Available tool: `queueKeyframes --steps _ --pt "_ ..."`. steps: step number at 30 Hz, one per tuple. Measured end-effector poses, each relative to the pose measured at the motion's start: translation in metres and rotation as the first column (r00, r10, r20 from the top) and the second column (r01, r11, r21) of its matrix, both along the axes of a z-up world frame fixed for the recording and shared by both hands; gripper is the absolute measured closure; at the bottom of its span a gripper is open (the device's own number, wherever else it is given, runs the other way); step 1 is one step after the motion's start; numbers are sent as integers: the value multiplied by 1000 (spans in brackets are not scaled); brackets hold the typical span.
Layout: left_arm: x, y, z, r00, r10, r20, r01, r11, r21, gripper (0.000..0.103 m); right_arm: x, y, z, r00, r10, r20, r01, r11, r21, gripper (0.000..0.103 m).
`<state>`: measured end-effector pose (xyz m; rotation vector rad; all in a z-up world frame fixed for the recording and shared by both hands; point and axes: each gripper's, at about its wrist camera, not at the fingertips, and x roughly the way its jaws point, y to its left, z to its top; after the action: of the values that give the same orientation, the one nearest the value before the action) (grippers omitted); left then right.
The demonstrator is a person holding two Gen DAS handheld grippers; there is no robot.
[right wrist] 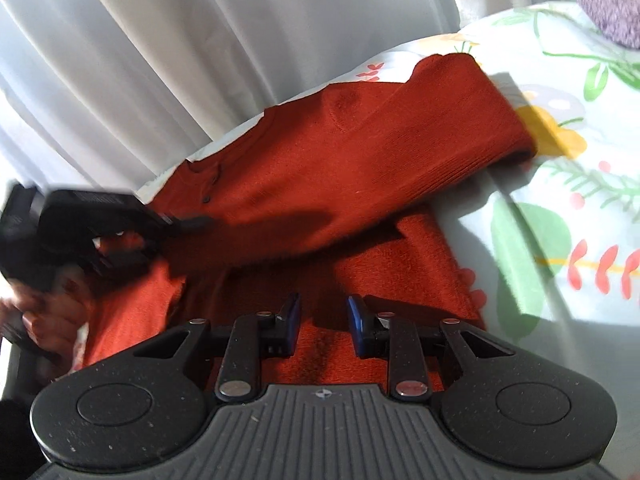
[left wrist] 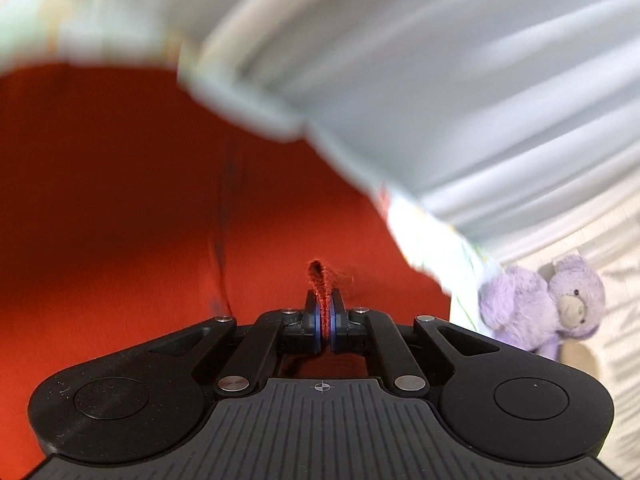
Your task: Fold small clothes
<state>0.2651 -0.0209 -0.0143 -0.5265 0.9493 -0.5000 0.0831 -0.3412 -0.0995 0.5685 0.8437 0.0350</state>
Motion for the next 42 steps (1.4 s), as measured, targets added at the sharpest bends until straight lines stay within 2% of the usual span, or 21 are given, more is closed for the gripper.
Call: queueKeyframes --steps 2,4,6,7,8,9,11,12,13,15,16,17,19,21,24,25,27,29,34,39,42 --pt "4 19 20 993 38 115 -54 988 143 97 2 1 4 1000 0 -6 0 998 -66 81" --pt "12 32 20 980 47 194 -110 937 332 97 3 0 5 1000 -10 -17 8 994 -109 81" --pt "22 47 2 980 47 193 -132 882 453 97 4 -3 4 1000 -17 -19 15 995 -95 81" --pt "28 56 -10 985 63 162 -133 873 470 97 5 -4 4 1000 -16 -20 15 995 -96 81" --pt "32 67 -22 989 86 123 -133 882 452 97 6 -4 5 1000 -14 -21 12 995 -102 81" --pt "37 77 -31 990 106 90 -134 904 407 96 7 -3 5 1000 -10 -23 7 994 -110 81" --pt "40 95 -45 989 140 43 -146 938 314 84 9 -1 6 1000 0 -28 -3 992 -127 81" --pt "39 99 -50 988 150 32 -153 946 284 69 10 -1 7 999 3 -34 -8 991 -132 81" --pt "37 102 -53 987 154 46 -160 955 248 65 11 -1 8 999 5 -40 -11 991 -135 80" --pt "37 104 -54 986 160 55 -168 963 209 67 15 -1 9 999 6 -54 -14 991 -136 79" --pt "40 102 -54 985 163 51 -170 961 217 79 17 -1 9 998 6 -59 -14 991 -135 78" --pt "44 98 -54 986 161 40 -166 957 237 96 19 0 10 998 6 -60 -15 990 -139 77" --pt "46 93 -45 985 172 20 -171 952 252 97 23 3 12 998 6 -69 -16 989 -145 77" --pt "42 95 -27 981 174 86 -189 957 221 97 29 2 15 998 7 -56 -14 990 -138 77" --pt "44 102 7 959 212 188 -247 950 190 97 42 -6 24 999 -28 -17 25 993 -112 76" --pt "45 106 15 952 224 211 -265 945 190 97 47 -9 28 999 -45 0 45 992 -114 75" --pt "48 107 25 940 233 250 -294 923 247 97 59 -14 33 997 -68 38 72 988 -134 67" --pt "51 110 26 935 231 268 -311 898 312 97 75 -18 33 995 -79 53 87 984 -154 58" --pt "58 124 11 938 274 213 -333 885 324 97 122 -22 21 998 -62 28 66 984 -168 56" --pt "50 134 3 929 291 229 -361 850 382 97 157 -17 6 1000 -20 -14 18 986 -168 55" --pt "50 138 -1 932 287 222 -356 847 396 97 162 -14 2 1000 -15 -21 11 987 -160 55"
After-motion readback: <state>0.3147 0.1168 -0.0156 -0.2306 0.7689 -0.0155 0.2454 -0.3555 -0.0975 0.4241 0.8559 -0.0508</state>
